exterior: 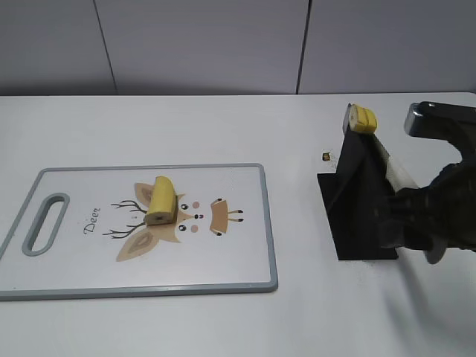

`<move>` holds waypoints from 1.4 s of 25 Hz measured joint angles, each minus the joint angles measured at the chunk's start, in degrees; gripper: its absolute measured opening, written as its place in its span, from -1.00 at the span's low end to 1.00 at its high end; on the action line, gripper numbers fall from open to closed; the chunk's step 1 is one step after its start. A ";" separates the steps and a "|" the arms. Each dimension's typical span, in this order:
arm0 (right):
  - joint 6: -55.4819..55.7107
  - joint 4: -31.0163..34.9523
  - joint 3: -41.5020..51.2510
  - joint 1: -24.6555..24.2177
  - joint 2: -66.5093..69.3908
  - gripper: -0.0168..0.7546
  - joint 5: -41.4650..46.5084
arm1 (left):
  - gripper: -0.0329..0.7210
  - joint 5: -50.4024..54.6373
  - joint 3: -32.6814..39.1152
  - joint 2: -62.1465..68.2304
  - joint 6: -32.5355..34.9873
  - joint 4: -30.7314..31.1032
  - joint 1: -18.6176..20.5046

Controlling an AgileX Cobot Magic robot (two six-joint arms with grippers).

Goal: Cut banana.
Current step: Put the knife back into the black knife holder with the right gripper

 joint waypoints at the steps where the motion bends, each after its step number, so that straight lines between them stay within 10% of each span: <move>1: -0.38 0.46 0.00 0.00 0.00 0.28 -0.13 | 0.42 0.00 0.00 0.00 0.00 0.00 0.00; 8: -1.05 1.43 0.00 0.00 -1.38 0.72 0.76 | 0.41 0.02 0.00 0.00 0.00 0.00 0.00; 35: -20.77 -4.55 5.46 0.00 -59.55 0.52 30.74 | 0.41 0.02 0.00 0.00 0.00 0.00 0.00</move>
